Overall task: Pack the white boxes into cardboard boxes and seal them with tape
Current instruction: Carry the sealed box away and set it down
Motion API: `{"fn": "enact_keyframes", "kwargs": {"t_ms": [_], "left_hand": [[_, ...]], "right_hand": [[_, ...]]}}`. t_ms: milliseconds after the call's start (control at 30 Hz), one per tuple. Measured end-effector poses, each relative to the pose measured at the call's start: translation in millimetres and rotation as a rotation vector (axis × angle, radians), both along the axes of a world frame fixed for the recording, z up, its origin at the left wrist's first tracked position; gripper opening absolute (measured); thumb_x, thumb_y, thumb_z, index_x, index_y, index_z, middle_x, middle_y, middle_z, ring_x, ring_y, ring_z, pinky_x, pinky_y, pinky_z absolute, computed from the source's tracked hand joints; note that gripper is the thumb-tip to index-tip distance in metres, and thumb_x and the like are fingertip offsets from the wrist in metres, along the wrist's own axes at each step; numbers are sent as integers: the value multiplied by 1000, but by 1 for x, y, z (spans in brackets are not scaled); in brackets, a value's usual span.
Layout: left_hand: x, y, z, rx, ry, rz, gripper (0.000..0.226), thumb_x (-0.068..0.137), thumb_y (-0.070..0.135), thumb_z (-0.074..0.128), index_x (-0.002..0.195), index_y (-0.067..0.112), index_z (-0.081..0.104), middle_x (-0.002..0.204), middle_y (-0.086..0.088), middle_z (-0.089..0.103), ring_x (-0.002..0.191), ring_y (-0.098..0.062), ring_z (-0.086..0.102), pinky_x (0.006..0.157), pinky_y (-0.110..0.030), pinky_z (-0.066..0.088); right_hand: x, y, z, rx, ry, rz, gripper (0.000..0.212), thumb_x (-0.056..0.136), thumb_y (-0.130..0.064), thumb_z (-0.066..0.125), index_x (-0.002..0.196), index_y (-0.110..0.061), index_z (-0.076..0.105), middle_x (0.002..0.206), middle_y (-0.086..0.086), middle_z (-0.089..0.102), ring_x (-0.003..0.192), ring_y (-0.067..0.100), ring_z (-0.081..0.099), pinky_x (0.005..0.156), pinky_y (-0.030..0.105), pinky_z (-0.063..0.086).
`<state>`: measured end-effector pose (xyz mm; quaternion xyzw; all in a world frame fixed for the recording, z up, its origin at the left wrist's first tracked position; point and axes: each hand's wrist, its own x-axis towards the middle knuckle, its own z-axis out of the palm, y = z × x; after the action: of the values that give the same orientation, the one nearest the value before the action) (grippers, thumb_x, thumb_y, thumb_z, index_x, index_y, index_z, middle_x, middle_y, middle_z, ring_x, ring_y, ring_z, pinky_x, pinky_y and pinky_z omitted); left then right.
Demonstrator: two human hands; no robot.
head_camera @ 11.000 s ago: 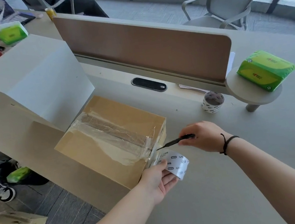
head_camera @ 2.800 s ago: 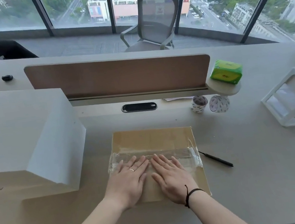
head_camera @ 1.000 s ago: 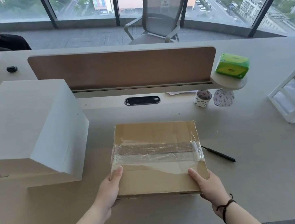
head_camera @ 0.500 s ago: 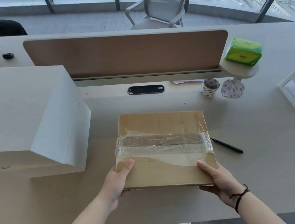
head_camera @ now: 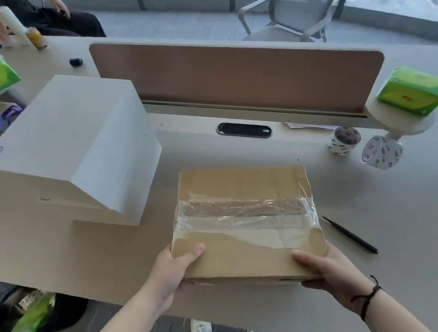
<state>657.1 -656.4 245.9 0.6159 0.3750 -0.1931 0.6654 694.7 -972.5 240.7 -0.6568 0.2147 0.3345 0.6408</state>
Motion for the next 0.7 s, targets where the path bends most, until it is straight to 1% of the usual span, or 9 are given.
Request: {"fn": "enact_keyframes", "kwargs": {"t_ms": [100, 200, 267, 400, 500, 600, 633, 700], "left_hand": [[-16, -5, 11, 18, -19, 48, 32, 87, 30, 78, 116, 22, 66, 102, 3, 78, 101, -23, 72, 92, -53, 58], [-37, -1, 22, 49, -50, 117, 36, 85, 32, 80, 118, 23, 67, 105, 4, 78, 103, -22, 72, 92, -54, 58], [-55, 4, 29, 72, -69, 171, 39, 85, 33, 80, 120, 22, 66, 108, 3, 77, 105, -22, 72, 92, -54, 58], [-103, 12, 39, 105, -95, 334, 36, 86, 29, 79, 119, 22, 66, 107, 1, 78, 100, -22, 74, 85, -51, 61], [-144, 17, 45, 128, -114, 442, 43, 84, 33, 80, 123, 23, 65, 109, 2, 77, 101, -20, 73, 84, -46, 62], [-186, 25, 50, 156, -126, 553, 43, 83, 34, 80, 121, 21, 65, 105, 1, 77, 100, -21, 73, 79, -40, 62], [-201, 27, 51, 163, -125, 590, 43, 83, 35, 81, 120, 21, 65, 105, 1, 77, 100, -22, 72, 80, -42, 62], [-232, 29, 55, 168, -126, 660, 43, 81, 36, 81, 118, 21, 65, 106, 1, 77, 103, -23, 71, 89, -48, 59]], "right_hand": [[3, -1, 3, 29, -5, 62, 76, 53, -45, 86, 121, -25, 61, 107, -1, 76, 97, 22, 71, 89, 49, 56], [5, 5, 4, 67, -16, 152, 83, 46, -49, 86, 121, -25, 61, 109, -1, 76, 97, 21, 71, 89, 50, 56], [6, 14, 6, 97, -26, 223, 83, 46, -48, 86, 122, -26, 60, 110, -1, 76, 98, 21, 71, 89, 49, 55], [3, 39, 14, 141, -55, 381, 81, 48, -50, 86, 122, -29, 61, 113, -4, 75, 103, 20, 71, 95, 53, 54], [-4, 63, 22, 169, -78, 509, 82, 50, -50, 87, 125, -31, 59, 116, -4, 74, 106, 19, 71, 95, 52, 54], [-15, 91, 30, 186, -95, 629, 83, 51, -50, 88, 126, -30, 59, 116, -4, 74, 105, 19, 71, 93, 50, 55], [-20, 102, 31, 186, -102, 665, 84, 50, -49, 88, 126, -29, 59, 116, -3, 74, 104, 20, 72, 91, 49, 56], [-34, 121, 36, 182, -114, 741, 85, 48, -49, 89, 125, -27, 60, 114, -2, 75, 104, 23, 72, 91, 50, 56]]}}
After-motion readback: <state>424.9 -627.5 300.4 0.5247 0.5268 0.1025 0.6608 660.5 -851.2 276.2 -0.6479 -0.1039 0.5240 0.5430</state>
